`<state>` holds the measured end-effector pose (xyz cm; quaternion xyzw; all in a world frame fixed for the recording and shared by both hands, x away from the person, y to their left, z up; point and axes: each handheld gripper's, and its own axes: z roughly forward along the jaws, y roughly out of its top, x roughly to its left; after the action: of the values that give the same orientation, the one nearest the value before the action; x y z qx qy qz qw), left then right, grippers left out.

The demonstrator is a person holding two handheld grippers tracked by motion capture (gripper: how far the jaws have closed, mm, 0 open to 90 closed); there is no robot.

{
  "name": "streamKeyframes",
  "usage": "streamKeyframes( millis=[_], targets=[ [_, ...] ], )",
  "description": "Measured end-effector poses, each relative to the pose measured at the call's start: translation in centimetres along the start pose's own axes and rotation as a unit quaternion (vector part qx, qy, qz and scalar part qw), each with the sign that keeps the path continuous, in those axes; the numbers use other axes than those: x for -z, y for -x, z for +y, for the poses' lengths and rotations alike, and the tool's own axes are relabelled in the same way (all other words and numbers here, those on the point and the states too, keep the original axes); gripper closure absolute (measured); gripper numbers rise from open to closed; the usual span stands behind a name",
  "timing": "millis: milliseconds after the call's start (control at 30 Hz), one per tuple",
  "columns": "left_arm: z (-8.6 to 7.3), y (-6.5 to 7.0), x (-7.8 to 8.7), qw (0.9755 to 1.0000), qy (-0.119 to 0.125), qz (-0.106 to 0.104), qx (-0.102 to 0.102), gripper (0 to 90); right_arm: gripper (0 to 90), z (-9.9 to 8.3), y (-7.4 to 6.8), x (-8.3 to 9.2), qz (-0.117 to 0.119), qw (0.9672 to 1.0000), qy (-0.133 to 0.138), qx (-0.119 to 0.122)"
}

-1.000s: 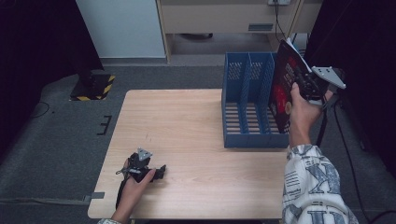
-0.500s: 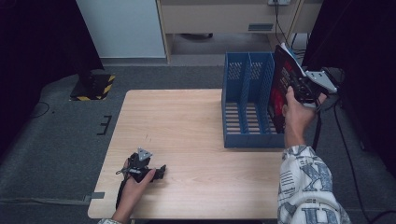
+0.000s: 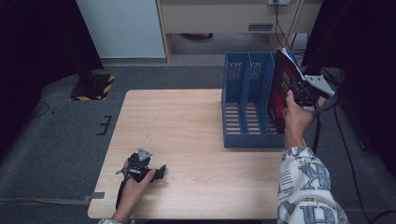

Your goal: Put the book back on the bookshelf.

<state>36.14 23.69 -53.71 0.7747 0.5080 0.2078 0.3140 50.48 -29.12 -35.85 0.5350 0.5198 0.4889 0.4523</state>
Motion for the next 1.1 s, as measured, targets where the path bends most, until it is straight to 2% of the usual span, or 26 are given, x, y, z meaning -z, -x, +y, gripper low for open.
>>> streamKeyframes(
  millis=[600, 967, 1100],
  targets=[
    [-0.01, 0.03, 0.01, 1.0, 0.0, 0.001, 0.001, 0.0, 87.0, -0.33, 0.92, 0.13, -0.011, 0.9999, 0.001, 0.007],
    [-0.02, 0.04, 0.02, 1.0, 0.0, 0.002, 0.002, 0.0, 87.0, -0.61, 0.33, -0.18, -0.012, 0.9996, -0.001, 0.024],
    [-0.01, 0.04, 0.02, 1.0, 0.0, 0.002, 0.001, 0.0, 87.0, -0.85, 0.17, -0.35, -0.012, 0.9997, 0.0, 0.023]
  ],
)
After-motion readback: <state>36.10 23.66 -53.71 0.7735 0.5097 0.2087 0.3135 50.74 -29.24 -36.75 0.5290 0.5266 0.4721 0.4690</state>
